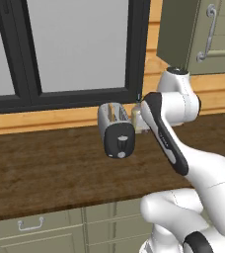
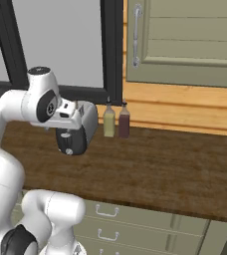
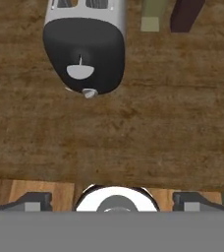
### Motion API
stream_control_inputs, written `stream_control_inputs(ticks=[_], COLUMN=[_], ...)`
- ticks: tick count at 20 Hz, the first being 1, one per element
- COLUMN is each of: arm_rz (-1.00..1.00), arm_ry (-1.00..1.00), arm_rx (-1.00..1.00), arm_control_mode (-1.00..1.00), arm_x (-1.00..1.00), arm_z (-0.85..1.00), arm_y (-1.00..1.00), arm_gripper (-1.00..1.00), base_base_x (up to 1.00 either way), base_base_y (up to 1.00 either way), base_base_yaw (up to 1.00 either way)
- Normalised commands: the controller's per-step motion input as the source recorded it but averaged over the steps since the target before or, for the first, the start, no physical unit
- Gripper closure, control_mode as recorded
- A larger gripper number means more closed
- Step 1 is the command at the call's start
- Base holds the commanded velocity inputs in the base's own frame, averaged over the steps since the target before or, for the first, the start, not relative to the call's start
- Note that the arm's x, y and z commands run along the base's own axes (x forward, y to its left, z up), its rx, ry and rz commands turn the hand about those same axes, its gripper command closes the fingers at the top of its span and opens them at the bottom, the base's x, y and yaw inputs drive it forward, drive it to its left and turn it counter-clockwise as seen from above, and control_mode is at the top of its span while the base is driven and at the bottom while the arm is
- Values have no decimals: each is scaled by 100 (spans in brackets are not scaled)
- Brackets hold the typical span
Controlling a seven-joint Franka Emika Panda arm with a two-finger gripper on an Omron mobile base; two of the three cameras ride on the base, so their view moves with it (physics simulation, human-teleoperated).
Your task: Start the toaster. Once the lever pops up, take the bread to the plate on the dining counter.
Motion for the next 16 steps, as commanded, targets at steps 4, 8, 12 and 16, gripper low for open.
stream_control_inputs(ticks=[4,8,12,16], arm_rz=[-16,-15,-10,-2], arm_ry=[0,1,0,1], arm_rx=[0,0,0,0], arm_control_mode=[-100,-100,-100,-100], arm_x=[50,76,52,33], arm_z=[-25,-8,-18,-39], arm_y=[59,43,8,5], arm_gripper=[-100,-100,100,100], base_base_x=[0,0,0,0], base_base_y=[0,0,0,0], base_base_yaw=[0,0,0,0])
